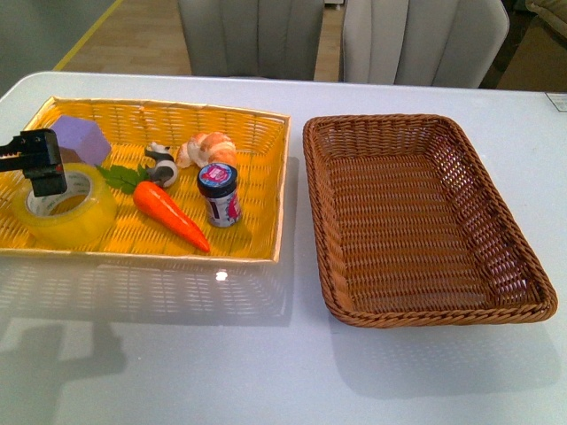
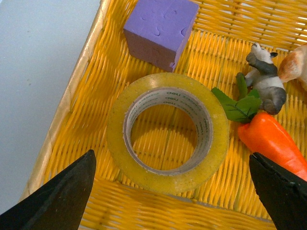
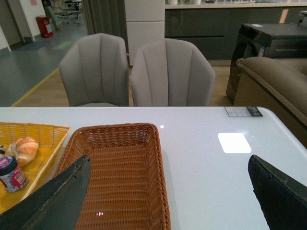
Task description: Move tape to another basket
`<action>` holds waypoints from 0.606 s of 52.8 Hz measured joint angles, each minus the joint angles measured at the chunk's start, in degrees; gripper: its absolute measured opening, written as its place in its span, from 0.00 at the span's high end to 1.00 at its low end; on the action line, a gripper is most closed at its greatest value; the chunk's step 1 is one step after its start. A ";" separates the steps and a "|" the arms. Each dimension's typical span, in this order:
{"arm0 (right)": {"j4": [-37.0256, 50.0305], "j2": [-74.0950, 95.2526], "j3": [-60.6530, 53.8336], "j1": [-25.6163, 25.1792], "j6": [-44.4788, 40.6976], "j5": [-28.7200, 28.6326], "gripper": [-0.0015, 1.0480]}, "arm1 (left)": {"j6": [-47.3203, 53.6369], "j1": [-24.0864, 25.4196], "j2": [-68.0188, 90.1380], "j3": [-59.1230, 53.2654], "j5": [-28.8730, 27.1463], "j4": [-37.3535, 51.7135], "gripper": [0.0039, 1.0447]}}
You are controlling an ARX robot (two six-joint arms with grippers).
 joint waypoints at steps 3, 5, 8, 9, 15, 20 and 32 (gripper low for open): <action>0.00 0.00 0.00 0.00 0.00 0.00 0.09 | 0.81 -0.04 1.60 1.51 0.02 -0.72 0.08; 0.00 0.00 0.00 0.00 0.00 0.00 0.09 | 1.36 -0.09 2.23 2.10 0.15 -1.03 0.08; 0.00 0.00 0.02 0.00 0.00 0.00 0.09 | 2.21 -0.28 2.97 3.02 0.46 -1.66 0.08; 0.00 0.00 0.00 0.00 0.00 0.00 0.09 | 2.54 -0.39 3.21 3.37 0.70 -1.92 0.08; 0.00 0.00 0.00 0.00 0.00 0.00 0.09 | 4.26 -0.87 4.22 5.16 1.66 -3.85 0.08; 0.00 0.00 0.02 0.00 0.00 0.00 0.09 | 5.38 -1.18 5.16 6.49 1.90 -4.79 0.08; 0.00 0.00 0.00 0.00 0.00 0.00 0.09 | 6.82 -2.05 6.69 8.52 2.12 -6.36 0.08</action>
